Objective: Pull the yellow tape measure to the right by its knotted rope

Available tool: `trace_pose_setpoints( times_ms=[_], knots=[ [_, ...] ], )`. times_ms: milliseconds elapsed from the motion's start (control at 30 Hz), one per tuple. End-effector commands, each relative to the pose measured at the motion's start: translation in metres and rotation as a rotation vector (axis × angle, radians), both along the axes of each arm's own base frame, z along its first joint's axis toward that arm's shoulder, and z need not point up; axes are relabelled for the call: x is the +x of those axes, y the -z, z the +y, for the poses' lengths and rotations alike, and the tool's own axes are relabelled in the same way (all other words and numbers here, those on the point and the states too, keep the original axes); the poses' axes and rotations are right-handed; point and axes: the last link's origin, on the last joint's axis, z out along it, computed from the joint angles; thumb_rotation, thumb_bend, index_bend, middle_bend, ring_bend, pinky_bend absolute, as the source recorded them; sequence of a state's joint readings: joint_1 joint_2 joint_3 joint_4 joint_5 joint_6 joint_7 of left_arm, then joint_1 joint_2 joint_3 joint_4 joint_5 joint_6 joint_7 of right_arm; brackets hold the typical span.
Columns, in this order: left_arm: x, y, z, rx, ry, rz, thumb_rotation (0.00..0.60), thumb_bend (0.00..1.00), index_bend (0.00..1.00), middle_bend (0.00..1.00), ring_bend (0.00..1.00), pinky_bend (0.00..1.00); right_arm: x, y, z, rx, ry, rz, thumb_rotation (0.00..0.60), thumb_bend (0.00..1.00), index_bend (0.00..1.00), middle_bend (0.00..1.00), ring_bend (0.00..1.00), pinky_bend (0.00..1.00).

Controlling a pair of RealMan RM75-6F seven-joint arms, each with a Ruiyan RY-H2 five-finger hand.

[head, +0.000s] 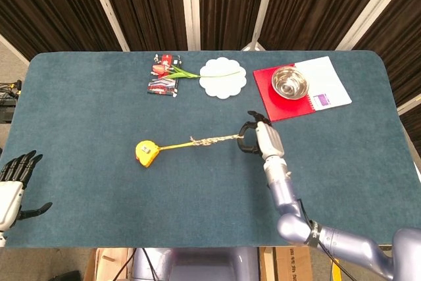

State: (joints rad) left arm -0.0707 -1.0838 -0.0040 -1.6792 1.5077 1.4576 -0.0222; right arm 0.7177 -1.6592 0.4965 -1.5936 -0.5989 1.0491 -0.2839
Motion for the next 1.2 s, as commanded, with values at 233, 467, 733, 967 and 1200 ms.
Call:
trace_pose_setpoints(
  times_ms=[233, 467, 733, 967, 1200],
  knots=[
    [0.001, 0.001, 0.001, -0.003, 0.007, -0.001, 0.6, 0.0, 0.0, 0.0, 0.0, 0.0, -0.023, -0.034, -0.006, -0.077, 0.098, 0.007, 0.6, 0.45, 0.63, 0.13, 0.0, 0.0],
    [0.003, 0.001, 0.0, 0.006, 0.022, 0.008, 0.6, 0.0, 0.0, 0.0, 0.0, 0.0, -0.042, -0.06, -0.009, -0.138, 0.145, 0.023, 0.6, 0.45, 0.63, 0.13, 0.0, 0.0],
    [0.004, 0.0, -0.002, 0.008, 0.029, 0.01, 0.6, 0.0, 0.0, 0.0, 0.0, 0.0, -0.071, -0.096, -0.009, -0.208, 0.2, 0.059, 0.6, 0.45, 0.63, 0.13, 0.0, 0.0],
    [0.005, 0.0, -0.004, 0.011, 0.034, 0.016, 0.6, 0.0, 0.0, 0.0, 0.0, 0.0, -0.098, -0.127, -0.005, -0.261, 0.245, 0.077, 0.6, 0.45, 0.63, 0.13, 0.0, 0.0],
    [0.006, 0.0, -0.004, 0.015, 0.037, 0.024, 0.6, 0.0, 0.0, 0.0, 0.0, 0.0, -0.131, -0.161, -0.001, -0.318, 0.305, 0.102, 0.6, 0.45, 0.63, 0.13, 0.0, 0.0]
  ],
)
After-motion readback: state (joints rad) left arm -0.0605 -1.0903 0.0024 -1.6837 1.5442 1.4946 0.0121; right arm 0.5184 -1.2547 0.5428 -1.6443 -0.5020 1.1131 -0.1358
